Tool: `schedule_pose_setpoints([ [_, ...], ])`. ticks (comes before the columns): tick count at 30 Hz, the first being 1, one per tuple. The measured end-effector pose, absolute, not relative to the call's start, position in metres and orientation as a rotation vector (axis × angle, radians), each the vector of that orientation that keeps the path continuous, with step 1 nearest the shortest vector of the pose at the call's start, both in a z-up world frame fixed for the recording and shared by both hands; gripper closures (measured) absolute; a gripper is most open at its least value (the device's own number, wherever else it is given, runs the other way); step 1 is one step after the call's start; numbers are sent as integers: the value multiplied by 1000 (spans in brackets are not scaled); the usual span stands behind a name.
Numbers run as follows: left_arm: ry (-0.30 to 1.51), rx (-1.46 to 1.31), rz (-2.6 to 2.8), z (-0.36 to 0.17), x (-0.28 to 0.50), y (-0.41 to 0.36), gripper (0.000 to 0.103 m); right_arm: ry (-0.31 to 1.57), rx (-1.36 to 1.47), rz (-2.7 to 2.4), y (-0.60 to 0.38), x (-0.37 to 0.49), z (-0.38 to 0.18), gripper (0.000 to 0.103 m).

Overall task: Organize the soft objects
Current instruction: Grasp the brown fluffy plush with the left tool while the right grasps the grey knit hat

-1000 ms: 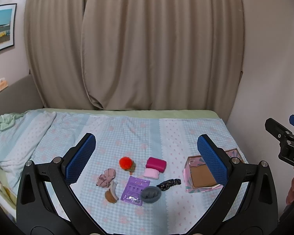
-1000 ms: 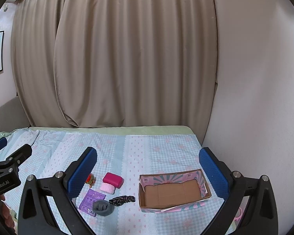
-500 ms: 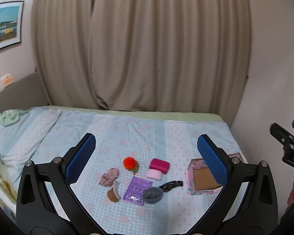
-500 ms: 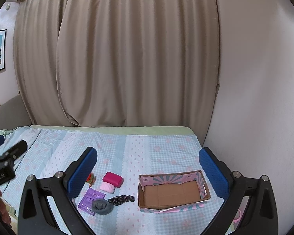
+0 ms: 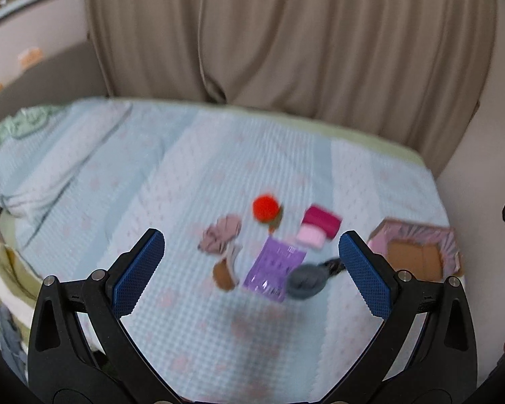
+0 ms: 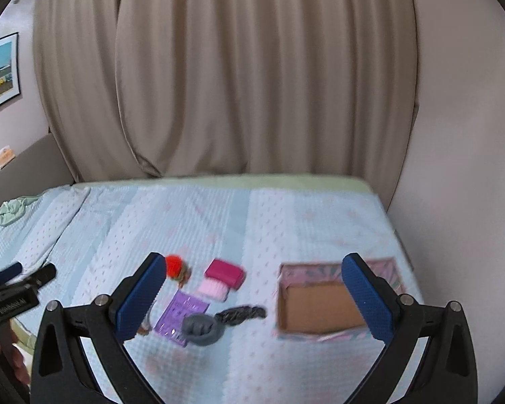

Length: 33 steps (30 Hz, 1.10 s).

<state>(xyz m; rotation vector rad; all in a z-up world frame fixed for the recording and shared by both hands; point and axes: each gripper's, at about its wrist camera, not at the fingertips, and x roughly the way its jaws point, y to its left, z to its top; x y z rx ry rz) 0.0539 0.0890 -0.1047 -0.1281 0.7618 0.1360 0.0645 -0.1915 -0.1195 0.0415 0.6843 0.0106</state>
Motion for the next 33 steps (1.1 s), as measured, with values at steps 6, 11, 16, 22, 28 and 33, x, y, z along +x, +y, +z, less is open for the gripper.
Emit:
schedule_pose_setpoints([
  [6,900,-158,64,-193,82,137,1,819,93,1,-148,84,-192,0],
  [11,984,-173,-2,-267,101,167,1,888,119,-20,-114,103,-262,0],
  [16,1009,-153,-68,-336,122,184,4,935,110,-13,-83,124,-335,0],
  [22,1029,-144,-136,-411,147,192,14,979,79,-9,-59,145,-413,0],
  [28,1033,-114,-166,-462,162,185,24,994,92,-39,-53,160,-462,0],
  [33,1046,-105,-181,-483,168,175,51,994,73,-65,-53,173,-482,0],
])
